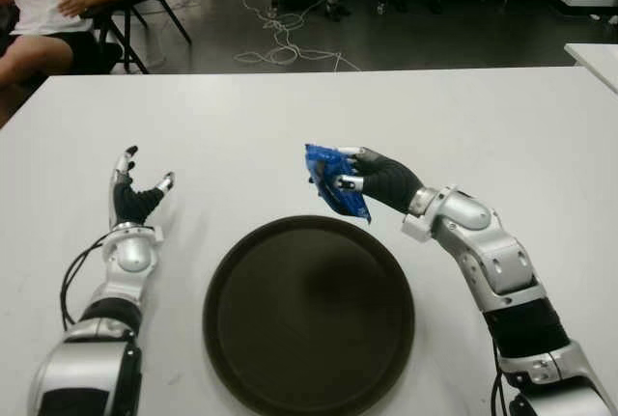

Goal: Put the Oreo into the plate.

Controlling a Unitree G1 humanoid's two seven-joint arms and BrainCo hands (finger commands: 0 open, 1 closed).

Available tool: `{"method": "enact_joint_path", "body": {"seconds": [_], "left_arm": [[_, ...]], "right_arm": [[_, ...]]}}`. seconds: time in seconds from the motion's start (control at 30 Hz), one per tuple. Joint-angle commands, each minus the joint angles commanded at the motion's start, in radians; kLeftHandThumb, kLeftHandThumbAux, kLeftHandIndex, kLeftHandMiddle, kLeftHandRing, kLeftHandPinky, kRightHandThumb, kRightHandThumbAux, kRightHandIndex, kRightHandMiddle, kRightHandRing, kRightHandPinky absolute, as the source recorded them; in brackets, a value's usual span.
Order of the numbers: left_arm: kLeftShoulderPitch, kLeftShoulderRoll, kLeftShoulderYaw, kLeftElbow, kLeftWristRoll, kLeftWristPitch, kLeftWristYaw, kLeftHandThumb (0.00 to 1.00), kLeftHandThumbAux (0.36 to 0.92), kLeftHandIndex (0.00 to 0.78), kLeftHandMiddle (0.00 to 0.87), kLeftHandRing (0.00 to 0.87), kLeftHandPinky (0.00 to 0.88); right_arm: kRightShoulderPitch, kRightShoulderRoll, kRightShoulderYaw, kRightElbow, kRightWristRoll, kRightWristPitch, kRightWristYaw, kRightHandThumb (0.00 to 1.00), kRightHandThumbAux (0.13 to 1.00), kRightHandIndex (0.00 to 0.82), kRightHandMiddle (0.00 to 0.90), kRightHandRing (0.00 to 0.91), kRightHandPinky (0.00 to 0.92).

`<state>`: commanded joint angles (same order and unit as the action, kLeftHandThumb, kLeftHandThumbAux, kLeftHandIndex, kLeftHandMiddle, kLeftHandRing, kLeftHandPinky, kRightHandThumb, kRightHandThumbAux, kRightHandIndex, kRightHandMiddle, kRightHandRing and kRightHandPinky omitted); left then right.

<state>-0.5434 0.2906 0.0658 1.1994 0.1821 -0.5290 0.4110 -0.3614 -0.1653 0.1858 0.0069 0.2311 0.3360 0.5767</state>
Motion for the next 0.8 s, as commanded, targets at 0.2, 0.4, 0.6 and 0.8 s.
{"method": "enact_joint_path", "body": {"seconds": [0.2,0.4,0.6,0.8], "left_arm": [[0.001,-0.002,0.004,-0.003,-0.005,-0.007,-0.001,0.0,0.736,0.069,0.095,0.069,0.052],[0.001,-0.001,0.003,-0.001,-0.003,-0.006,0.0,0.0,0.747,0.068,0.092,0.067,0.051],[0.001,0.0,0.0,0.0,0.001,-0.005,0.004,0.0,0.751,0.069,0.094,0.068,0.048],[-0.001,0.0,-0.002,0.003,0.005,-0.002,0.011,0.0,0.753,0.07,0.098,0.073,0.053]], "right_arm": [[0.007,-0.007,0.018,-0.004,-0.005,-0.027,0.022,0.706,0.717,0.441,0.812,0.818,0.809],[0.011,-0.007,0.027,-0.002,0.005,-0.042,0.054,0.703,0.718,0.441,0.808,0.813,0.803],[0.007,-0.011,0.032,0.006,0.018,-0.045,0.098,0.701,0.72,0.441,0.802,0.81,0.804],[0.007,-0.016,0.048,-0.01,0.017,-0.028,0.131,0.697,0.723,0.44,0.8,0.805,0.795]]}}
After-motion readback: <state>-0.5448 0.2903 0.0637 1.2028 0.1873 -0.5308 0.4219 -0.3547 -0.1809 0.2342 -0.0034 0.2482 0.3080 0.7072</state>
